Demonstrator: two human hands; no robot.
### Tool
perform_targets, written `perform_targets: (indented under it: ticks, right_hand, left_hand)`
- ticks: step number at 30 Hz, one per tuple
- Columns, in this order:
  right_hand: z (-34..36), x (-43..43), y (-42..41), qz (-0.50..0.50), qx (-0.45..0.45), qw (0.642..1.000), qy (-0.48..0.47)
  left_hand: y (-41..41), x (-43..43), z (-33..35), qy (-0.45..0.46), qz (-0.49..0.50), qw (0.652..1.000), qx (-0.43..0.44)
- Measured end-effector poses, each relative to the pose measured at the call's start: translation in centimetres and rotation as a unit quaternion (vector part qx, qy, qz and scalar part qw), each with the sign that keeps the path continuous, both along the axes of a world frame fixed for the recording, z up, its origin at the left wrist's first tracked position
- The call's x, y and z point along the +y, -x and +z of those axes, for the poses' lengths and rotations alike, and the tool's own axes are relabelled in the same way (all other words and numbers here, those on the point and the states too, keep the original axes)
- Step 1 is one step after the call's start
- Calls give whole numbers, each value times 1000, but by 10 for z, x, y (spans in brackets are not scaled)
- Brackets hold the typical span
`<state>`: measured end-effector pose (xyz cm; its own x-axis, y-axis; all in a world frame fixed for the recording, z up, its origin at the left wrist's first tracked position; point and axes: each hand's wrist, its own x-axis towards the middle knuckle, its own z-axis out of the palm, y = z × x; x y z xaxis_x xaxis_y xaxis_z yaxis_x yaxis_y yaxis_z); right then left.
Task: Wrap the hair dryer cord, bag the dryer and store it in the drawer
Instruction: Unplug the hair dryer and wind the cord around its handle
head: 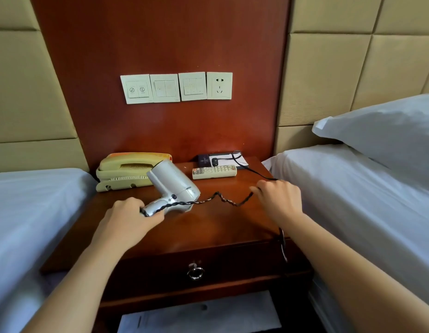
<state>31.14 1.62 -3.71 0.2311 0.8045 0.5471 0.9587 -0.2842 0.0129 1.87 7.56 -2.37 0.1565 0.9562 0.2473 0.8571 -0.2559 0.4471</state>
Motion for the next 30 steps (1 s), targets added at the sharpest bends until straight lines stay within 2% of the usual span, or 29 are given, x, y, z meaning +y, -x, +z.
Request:
perform_targets:
  ticks: [3,4,9,12,18,23,28,30]
  right_hand:
    - [-13,5,16,70,-89,989,100]
    - [-20,5,22,92,-114,984,106]
    - [-32,10,31,161,-153,974,46]
    - [-35,6,35,260,-55,960,82]
    - [-37,-5,33,314,132,930,139]
    - [-28,-9,34,312,223,913,136]
    - [-12,-12,41,343,375,854,112]
    - [-11,-14,41,346,380,854,77]
  left_hand:
    - [-13,-2,3,-5,-1,1000,-11]
    - [-18,-4,4,-7,1,1000,-15]
    - [-41,-7,3,-7,16,1000,-11]
    - [-57,-6,1,-6,16,1000,-2]
    - [-77,2,-8,14,6,1000,10]
    - [-94,-4,-10,5,8,1000,-9]
    - [-106,-9,-7,-9,7,1000,-25]
    - [-107,-12,-5,-11,7,999,-33]
